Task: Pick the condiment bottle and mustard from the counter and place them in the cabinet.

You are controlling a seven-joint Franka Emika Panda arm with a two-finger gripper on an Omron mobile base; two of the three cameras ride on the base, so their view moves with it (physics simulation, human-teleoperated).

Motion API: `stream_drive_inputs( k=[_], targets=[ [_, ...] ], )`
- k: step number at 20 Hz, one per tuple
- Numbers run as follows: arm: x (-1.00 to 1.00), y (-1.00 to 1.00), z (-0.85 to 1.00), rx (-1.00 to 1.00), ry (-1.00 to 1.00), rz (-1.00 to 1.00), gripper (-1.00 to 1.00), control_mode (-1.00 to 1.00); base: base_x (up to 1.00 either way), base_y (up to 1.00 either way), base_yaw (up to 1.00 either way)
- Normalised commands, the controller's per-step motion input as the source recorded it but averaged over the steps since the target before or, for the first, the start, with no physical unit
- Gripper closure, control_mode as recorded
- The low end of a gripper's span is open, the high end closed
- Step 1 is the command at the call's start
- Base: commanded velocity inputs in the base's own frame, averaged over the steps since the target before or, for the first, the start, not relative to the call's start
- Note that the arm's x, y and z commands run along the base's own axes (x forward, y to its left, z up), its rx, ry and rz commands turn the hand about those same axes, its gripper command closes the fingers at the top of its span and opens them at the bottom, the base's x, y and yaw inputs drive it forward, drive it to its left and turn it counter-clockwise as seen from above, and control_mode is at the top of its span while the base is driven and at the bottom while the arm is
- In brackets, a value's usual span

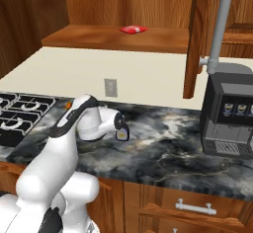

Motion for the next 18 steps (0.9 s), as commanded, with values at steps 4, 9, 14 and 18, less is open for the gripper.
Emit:
stream_drive_inputs(
  k=[4,9,14,18],
  targets=[
    [-0.26,0.0,1.0,0.11,-0.11,-0.18,1.0,-1.0,0.0,0.0,0.0],
    [-0.14,0.0,1.0,0.1,-0.05,-0.19,1.0,-1.0,0.0,0.0,0.0],
    [-0.08,0.0,1.0,0.07,0.0,-0.21,1.0,-1.0,0.0,0.0,0.0],
    [-0.22,-0.16,1.0,0.08,0.01,-0.21,1.0,-1.0,0.0,0.0,0.0]
  ],
)
